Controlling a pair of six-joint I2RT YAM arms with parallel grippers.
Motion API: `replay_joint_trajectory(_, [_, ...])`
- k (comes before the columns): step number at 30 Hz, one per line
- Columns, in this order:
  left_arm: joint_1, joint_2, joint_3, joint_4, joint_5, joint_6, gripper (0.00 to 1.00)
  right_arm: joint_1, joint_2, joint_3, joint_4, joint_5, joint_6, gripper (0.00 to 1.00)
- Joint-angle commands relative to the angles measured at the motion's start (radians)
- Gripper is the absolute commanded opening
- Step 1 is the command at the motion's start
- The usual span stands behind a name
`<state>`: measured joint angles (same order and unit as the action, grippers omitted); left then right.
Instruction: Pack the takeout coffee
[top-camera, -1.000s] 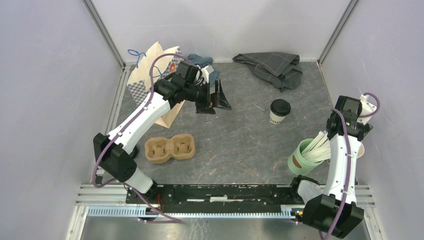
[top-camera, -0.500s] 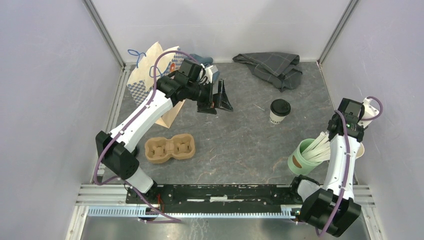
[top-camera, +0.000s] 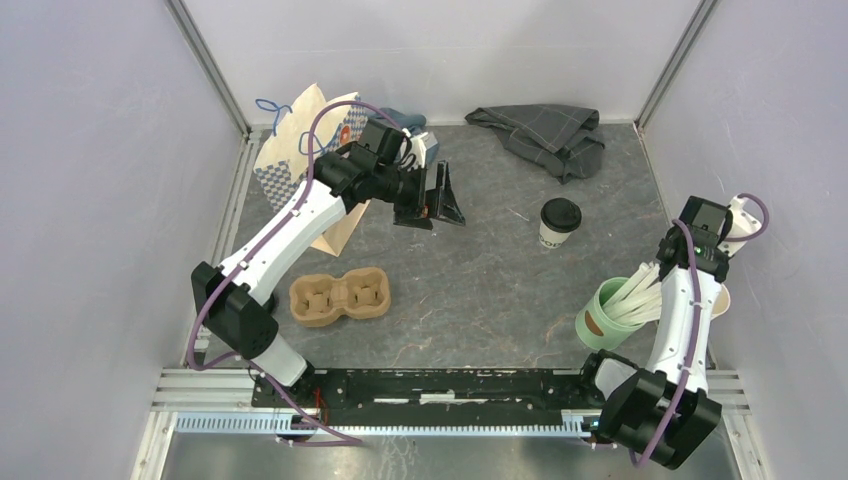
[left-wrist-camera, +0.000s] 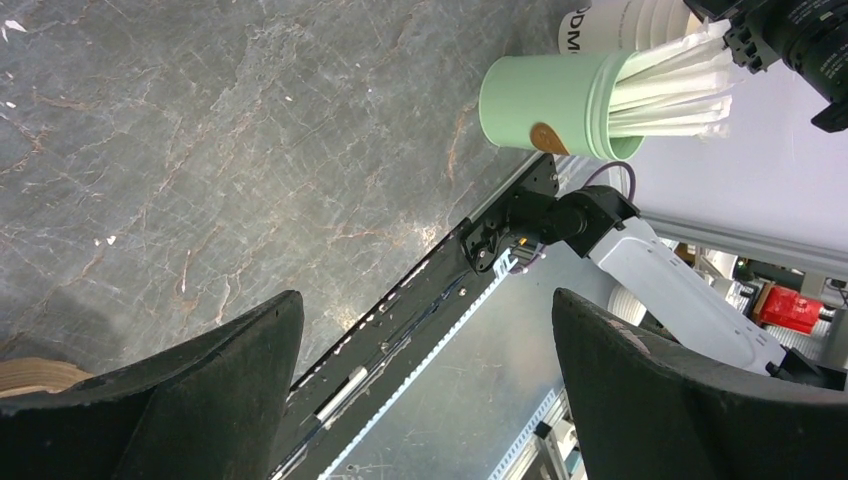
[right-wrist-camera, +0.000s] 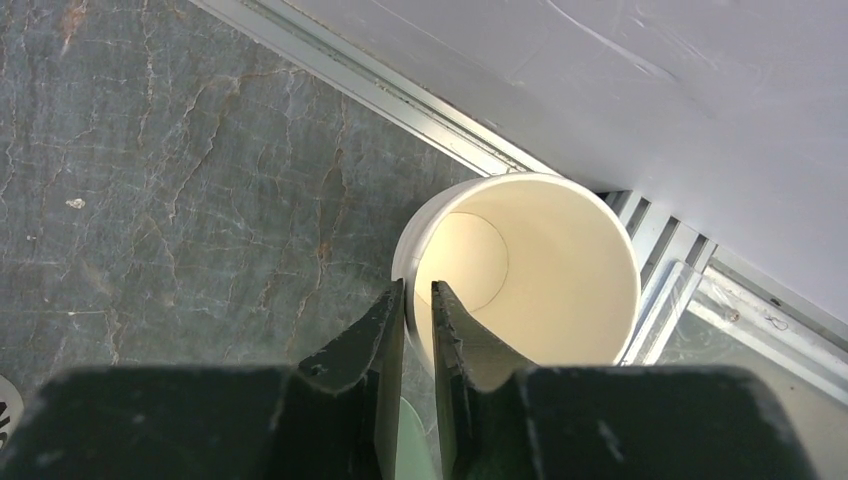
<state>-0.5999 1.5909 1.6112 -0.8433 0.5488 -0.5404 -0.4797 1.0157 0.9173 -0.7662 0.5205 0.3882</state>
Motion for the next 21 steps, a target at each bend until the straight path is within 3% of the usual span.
replay_joint_trajectory(1, [-0.008,-0.010,0.043,-0.010,-0.012,0.055,1.00,-0.012,0.004,-0.012,0.040,-0.003,0.009,0.21])
replay_joint_trajectory(8, [-0.011,-0.015,0.043,-0.012,-0.018,0.059,1.00,-0.020,0.009,-0.028,0.051,-0.018,0.006,0.19])
replay_joint_trajectory(11, [-0.012,-0.017,0.043,-0.013,-0.017,0.060,1.00,-0.020,0.007,-0.015,0.044,-0.032,0.001,0.00])
replay_joint_trajectory(21, [-0.014,-0.017,0.041,-0.012,-0.015,0.059,0.99,0.022,-0.051,0.166,-0.130,-0.059,-0.001,0.00])
